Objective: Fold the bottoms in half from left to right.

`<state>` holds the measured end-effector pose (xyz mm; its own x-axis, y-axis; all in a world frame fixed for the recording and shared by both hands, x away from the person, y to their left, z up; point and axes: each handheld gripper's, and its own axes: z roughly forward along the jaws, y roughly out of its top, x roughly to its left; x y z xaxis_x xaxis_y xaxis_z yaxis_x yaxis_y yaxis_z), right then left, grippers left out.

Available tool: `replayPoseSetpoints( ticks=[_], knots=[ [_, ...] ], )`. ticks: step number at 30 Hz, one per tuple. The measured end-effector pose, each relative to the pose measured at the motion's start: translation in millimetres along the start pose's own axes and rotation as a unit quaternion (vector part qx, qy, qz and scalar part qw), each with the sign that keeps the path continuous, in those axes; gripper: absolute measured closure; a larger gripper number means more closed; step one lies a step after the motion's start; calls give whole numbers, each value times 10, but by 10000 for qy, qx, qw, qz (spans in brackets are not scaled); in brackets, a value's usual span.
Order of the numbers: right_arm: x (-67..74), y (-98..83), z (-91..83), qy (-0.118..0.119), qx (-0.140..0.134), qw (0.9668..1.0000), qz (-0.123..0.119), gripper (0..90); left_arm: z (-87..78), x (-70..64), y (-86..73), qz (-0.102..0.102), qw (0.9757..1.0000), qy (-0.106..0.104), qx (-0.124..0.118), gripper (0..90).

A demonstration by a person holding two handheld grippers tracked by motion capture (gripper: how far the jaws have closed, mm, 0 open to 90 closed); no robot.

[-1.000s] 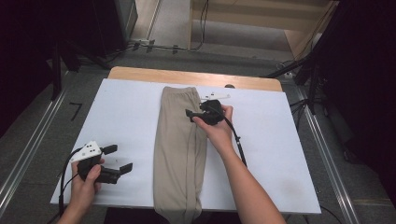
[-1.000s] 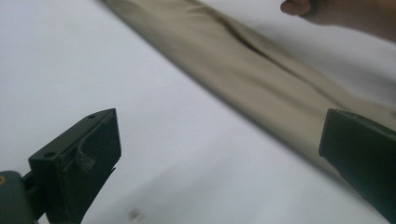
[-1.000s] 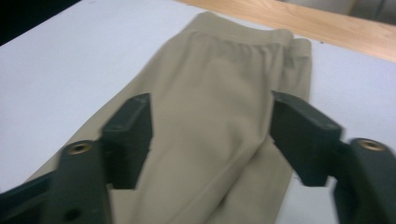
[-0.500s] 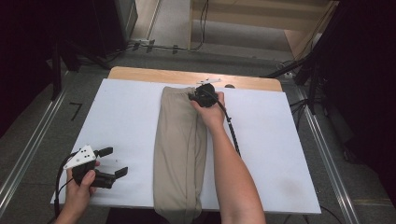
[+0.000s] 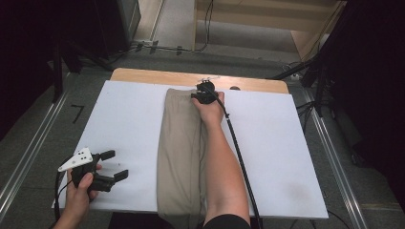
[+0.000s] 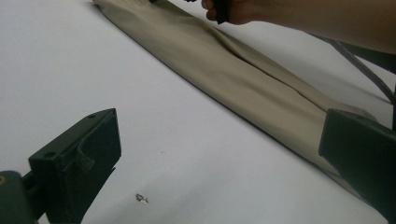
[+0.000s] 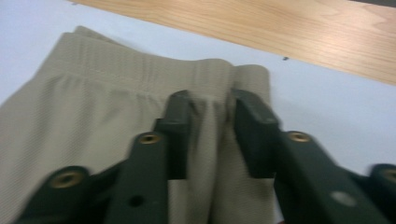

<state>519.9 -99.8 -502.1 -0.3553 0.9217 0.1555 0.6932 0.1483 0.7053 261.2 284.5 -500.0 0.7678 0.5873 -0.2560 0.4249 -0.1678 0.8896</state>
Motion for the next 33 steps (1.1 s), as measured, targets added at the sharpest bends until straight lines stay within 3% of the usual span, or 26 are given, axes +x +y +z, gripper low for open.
replayPoseSetpoints(
  ticks=[2,6,9,13,15,16,19,22,25,28,31,33],
  knots=[
    [9,11,-31,29,36,9999,-154,845,-2,4,-1,-2,10000,-29,-9,0],
    [-50,67,-133,112,-229,9996,-72,856,5,5,0,-18,10000,-51,-7,0],
    [-119,109,-195,-85,-366,9993,-2,856,8,7,2,-24,10000,-30,10,0],
    [-200,92,-148,-419,-184,9989,-131,854,20,6,5,-4,10000,-19,41,0],
    [-255,62,-98,-488,-107,9987,-64,833,21,5,5,-7,10000,-15,42,0],
    [-276,47,-68,-470,-73,9989,-4,799,22,5,5,-4,10000,-4,50,0],
    [-321,5,2,-289,31,9992,276,545,26,6,6,-14,10000,35,72,0],
    [-311,-25,-63,-216,0,9992,324,402,28,5,6,-30,9999,52,82,0],
    [-266,-54,-233,-218,-195,9993,220,315,30,-4,4,12,9999,65,99,0],
    [-218,-111,-471,-271,-345,9990,-42,234,38,-22,5,67,9998,116,140,0],
    [-194,-217,-764,-43,-566,9984,-67,214,36,-51,9,169,9995,216,137,0],
    [-145,-329,-952,34,-675,9975,-219,201,19,-69,15,192,9993,286,112,0]
  ],
)
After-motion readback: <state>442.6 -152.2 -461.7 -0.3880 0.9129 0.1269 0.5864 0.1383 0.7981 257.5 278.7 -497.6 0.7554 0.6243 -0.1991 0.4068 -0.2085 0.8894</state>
